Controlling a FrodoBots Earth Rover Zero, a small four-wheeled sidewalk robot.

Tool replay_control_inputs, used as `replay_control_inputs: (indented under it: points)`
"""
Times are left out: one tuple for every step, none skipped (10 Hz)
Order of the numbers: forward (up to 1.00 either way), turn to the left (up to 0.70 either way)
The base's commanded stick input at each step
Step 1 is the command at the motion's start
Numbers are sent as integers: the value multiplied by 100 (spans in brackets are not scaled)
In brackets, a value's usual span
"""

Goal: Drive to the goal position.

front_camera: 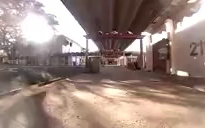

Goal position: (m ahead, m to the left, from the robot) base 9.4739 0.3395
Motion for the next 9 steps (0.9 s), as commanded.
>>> replay_control_inputs:
  points:
    - [70, 0]
    - [70, 0]
    - [70, 0]
    - [70, 0]
    - [70, 0]
    - [70, 0]
    - [70, 0]
    - [70, 0]
    - [70, -35]
